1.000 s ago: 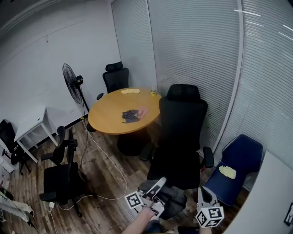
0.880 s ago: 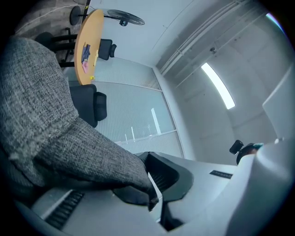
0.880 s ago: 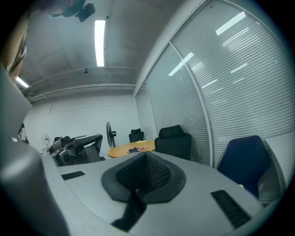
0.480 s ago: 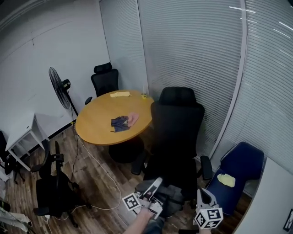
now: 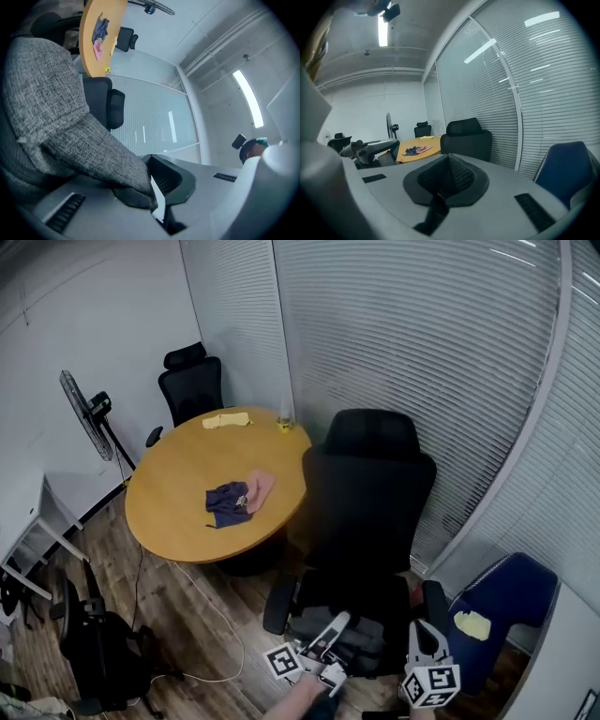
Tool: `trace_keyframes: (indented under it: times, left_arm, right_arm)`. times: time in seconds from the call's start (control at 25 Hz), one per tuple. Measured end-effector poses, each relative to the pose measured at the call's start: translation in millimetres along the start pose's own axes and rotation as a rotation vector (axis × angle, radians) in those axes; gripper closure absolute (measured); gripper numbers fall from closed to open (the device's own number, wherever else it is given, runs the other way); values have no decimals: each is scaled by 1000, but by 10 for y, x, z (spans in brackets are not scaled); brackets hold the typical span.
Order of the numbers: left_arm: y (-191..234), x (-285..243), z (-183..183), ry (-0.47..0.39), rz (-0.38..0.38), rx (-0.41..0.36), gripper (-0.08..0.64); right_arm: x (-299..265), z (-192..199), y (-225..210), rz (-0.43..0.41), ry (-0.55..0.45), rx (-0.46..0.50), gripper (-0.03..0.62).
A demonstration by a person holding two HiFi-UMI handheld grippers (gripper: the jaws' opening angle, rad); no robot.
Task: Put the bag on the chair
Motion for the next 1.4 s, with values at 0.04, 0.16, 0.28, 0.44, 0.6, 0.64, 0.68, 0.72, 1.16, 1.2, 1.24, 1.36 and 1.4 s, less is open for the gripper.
trace_keyframes:
  times: [0.04, 0.16, 0.28, 0.44, 0.6, 0.64, 0.68, 0.72, 1.16, 1.2, 1.24, 1.36, 1.4]
  left_arm:
    - [57, -90, -89, 10, -5, 6, 538]
    - [206, -300, -288, 42, -26, 22, 538]
    - [314, -484, -512, 67, -50, 13, 538]
    - [384, -736, -820, 61, -49, 24, 538]
    - [445, -912, -918, 44, -52, 34, 538]
    - [459, -932, -928, 41, -57, 37, 538]
    - [470, -952, -940, 38, -60, 39, 538]
    - [479, -974, -954, 37, -60, 41, 538]
    - [604, -1090, -989, 21, -38, 42, 538]
    - [626, -1109, -989, 19, -36, 42, 538]
    - [651, -1121, -990, 16, -38, 45, 538]
    - [719, -1169, -1020, 9, -48, 57, 538]
    - [738, -1190, -1030, 5, -48, 63, 538]
  right_arm:
    - [-118, -13, -32, 11, 10, 0, 580]
    - [-383, -50, -107, 44, 44, -3, 580]
    - [-575, -72, -164, 64, 46, -11, 580]
    - [-758, -177, -199, 77, 36, -33, 580]
    - [-890, -165, -264, 83, 37, -29, 580]
    - [-916, -168, -273, 83, 39, -28, 580]
    - [-944, -180, -285, 82, 39, -26, 580]
    - [-975, -199, -301, 81, 39, -24, 580]
    - [-1297, -197, -478, 56, 18, -32, 580]
    - [-1311, -168, -498, 55, 21, -36, 580]
    - [-1319, -134, -509, 52, 25, -39, 580]
    - [-1349, -112, -524, 50, 38, -46, 580]
    - [-1366, -121, -538, 50, 39, -47, 580]
Point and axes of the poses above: the fingertips, and each gripper's own axes: x backward along the fingers, y to its left, z out of its underside, the point moved 7 cm from there along x, backward along the fingers, and after that the axes turned 10 degrees about x, right-handed, at the moved point
